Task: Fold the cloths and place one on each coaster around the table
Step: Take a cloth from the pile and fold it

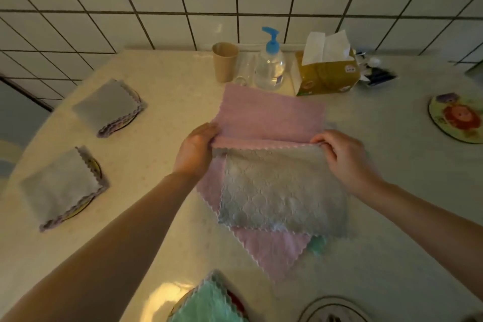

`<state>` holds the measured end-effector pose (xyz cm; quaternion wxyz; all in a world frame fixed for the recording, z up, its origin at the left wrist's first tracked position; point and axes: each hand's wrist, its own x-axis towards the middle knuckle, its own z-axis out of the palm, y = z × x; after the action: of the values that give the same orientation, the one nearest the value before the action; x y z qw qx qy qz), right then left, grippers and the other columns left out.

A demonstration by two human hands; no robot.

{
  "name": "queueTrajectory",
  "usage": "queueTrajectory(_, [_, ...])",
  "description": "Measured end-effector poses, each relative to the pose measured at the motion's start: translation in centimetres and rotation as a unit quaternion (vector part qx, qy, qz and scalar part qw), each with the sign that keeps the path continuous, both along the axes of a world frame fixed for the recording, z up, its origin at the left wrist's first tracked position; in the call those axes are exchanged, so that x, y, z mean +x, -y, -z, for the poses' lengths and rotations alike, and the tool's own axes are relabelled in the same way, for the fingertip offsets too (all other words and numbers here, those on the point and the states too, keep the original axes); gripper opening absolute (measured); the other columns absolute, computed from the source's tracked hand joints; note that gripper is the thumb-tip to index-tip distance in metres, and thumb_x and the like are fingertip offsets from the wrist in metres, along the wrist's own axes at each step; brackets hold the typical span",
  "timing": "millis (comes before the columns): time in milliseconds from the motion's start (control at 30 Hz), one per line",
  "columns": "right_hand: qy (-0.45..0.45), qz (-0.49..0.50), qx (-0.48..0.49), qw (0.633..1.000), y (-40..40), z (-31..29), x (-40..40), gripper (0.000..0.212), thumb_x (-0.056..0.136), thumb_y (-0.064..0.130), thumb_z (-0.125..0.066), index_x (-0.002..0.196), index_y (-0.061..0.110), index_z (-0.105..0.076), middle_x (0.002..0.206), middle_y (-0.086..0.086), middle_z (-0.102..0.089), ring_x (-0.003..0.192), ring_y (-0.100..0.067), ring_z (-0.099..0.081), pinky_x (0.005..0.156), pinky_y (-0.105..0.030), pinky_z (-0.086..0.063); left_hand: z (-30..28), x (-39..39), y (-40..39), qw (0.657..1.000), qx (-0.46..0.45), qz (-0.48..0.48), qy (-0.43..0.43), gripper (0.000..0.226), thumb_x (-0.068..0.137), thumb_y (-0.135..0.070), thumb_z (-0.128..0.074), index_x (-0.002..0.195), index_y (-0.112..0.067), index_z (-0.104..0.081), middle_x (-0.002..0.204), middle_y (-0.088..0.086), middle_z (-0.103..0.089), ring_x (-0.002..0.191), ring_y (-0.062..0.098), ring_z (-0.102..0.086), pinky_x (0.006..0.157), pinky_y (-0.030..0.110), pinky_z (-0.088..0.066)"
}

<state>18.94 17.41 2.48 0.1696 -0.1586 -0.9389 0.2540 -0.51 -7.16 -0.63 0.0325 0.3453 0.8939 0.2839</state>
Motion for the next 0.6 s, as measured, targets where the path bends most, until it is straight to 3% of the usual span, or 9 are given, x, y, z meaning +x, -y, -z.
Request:
queueTrajectory(167, [-0.064,-0.001,0.0,0.998,-1.1,-2.8,2.0,0.017,0.087,-0.003,-0.054,0.095,0.008,-0.065,0.094,-0.005,-0.069,0.08,-0.019,-0.064,0.069,-0.023,-0.044,-4.4,3.6,-0.5,0.996,0.078,-0.007,-0.043,0.044,0.074,0.02,-0.046,0.111,0.008,-0.065,0.123,0.023,-0.06,0.117,0.03,-0.055,0.107,0.011,-0.026])
queueTrajectory(267, [-0.083,-0.042,0.03,0.995,-2.0,-4.3,5.4,0.017,0.088,0.0,-0.053,0.096,0.01,-0.064,0.095,-0.003,-0.069,0.08,-0.019,-0.065,0.069,-0.031,-0.05,-6.1,8.5,-0.2,0.993,0.09,-0.035,-0.064,0.043,0.075,0.014,-0.043,0.111,0.008,-0.065,0.124,0.023,-0.059,0.118,0.028,-0.053,0.109,0.011,-0.025])
queueTrajectory(433, [-0.083,-0.126,0.069,0.986,-2.8,-4.6,13.9,0.024,0.091,0.022,-0.041,0.098,0.018,-0.064,0.095,0.004,-0.07,0.078,-0.015,-0.066,0.062,-0.031,-0.052,-6.1,19.4,1.9,0.992,0.06,-0.077,-0.075,0.039,0.079,0.009,-0.046,0.113,0.006,-0.065,0.124,0.021,-0.059,0.121,0.031,-0.052,0.109,0.014,-0.026])
queueTrajectory(533, [-0.05,-0.185,0.089,0.977,-2.8,-3.2,20.0,0.026,0.091,0.025,-0.04,0.099,0.021,-0.065,0.093,0.006,-0.071,0.076,-0.016,-0.068,0.055,-0.035,-0.054,-4.7,27.6,3.6,0.993,0.029,-0.104,-0.044,0.036,0.083,-0.002,-0.046,0.112,0.002,-0.067,0.121,0.018,-0.061,0.12,0.032,-0.054,0.107,0.017,-0.027])
queueTrajectory(600, [-0.028,-0.218,0.082,0.972,-2.8,-2.1,23.7,0.025,0.091,0.024,-0.041,0.101,0.023,-0.064,0.091,0.007,-0.071,0.072,-0.016,-0.069,0.051,-0.034,-0.053,-3.4,33.0,4.7,0.993,0.003,-0.117,-0.019,0.034,0.083,0.004,-0.051,0.112,0.0,-0.068,0.123,0.017,-0.061,0.121,0.03,-0.053,0.107,0.02,-0.027])
